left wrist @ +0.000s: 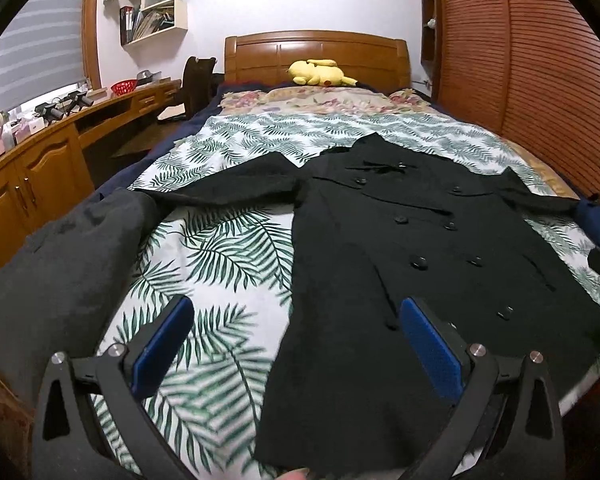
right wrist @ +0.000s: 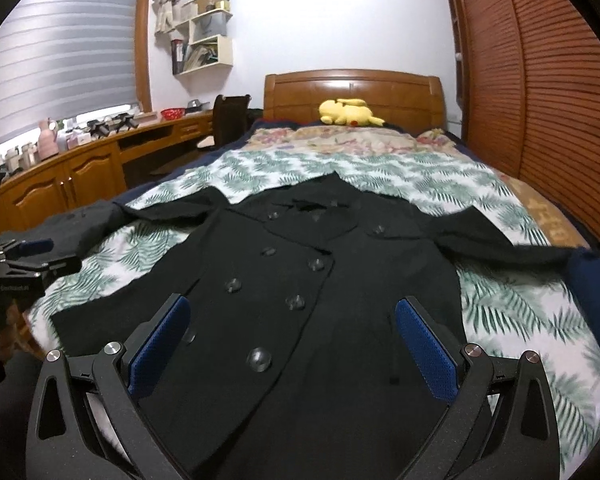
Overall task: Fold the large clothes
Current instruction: 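Move the left tool to the coat sleeve nearest it and grasp the cuff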
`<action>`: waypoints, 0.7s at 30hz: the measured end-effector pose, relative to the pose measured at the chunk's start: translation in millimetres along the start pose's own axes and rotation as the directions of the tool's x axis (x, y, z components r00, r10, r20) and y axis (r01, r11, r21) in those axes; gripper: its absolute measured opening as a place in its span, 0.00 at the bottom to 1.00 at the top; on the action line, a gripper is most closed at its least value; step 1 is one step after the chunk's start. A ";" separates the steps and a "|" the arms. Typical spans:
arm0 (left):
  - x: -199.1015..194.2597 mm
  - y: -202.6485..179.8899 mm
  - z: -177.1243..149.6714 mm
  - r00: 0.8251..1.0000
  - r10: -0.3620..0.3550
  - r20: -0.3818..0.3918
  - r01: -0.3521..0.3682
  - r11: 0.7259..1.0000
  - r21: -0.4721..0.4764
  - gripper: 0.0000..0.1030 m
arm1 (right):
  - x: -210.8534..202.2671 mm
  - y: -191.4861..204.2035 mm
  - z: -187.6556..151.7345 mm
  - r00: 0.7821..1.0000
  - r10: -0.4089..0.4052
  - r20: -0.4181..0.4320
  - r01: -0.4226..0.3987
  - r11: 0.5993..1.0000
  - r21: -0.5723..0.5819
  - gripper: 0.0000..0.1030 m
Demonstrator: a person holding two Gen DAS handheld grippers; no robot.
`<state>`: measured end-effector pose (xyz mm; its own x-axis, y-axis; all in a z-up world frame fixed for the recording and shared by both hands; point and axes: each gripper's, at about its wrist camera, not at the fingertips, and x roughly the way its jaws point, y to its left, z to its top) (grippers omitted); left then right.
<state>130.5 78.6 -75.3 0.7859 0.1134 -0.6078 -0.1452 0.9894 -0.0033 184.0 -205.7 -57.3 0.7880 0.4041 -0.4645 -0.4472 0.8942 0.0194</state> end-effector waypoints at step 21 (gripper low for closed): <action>116.2 63.3 73.7 0.988 0.040 -0.147 -0.038 0.999 0.021 1.00 | 130.0 -31.1 20.9 0.992 0.031 -0.124 -0.036 0.999 -0.039 1.00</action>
<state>257.0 161.0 -87.7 0.6828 0.1385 -0.7174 -0.1620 0.9861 0.0362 309.2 -177.0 -99.8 0.7151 0.4044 -0.5701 -0.4911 0.8711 0.0019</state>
